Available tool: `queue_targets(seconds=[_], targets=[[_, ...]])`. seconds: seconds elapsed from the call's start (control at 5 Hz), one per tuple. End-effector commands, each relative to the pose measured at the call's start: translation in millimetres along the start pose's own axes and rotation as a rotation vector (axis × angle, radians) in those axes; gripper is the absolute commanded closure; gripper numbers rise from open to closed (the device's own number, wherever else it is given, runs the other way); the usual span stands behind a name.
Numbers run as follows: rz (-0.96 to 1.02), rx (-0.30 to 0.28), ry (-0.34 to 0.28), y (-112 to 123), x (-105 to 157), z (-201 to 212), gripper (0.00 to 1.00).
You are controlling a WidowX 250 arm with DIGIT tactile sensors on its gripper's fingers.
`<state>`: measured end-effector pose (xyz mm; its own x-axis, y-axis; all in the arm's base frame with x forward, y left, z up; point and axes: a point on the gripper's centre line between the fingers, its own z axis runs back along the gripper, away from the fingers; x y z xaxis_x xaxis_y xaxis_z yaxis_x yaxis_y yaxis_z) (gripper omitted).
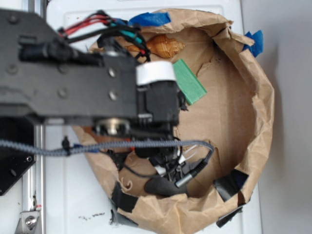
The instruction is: Grab the gray animal.
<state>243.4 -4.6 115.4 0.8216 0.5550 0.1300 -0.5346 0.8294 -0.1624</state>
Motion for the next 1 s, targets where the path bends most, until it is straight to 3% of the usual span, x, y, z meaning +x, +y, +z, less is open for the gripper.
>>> queue_targets(seconds=[0.0,0.2,0.4,0.6,0.8], targets=[[-0.013,-0.155,-0.073,-24.7,10.4,-19.5,0.00],[-0.042,-0.172,-0.029,-41.4,-1.0,-36.2,0.00],[-0.046,-0.175,0.068,-58.0,-13.4,-70.2,0.00],[-0.033,-0.183,0.118,-66.6,-26.1,-77.3,1.00],[-0.016,-0.192,0.094,-60.7,-27.1,-68.3,1.00]])
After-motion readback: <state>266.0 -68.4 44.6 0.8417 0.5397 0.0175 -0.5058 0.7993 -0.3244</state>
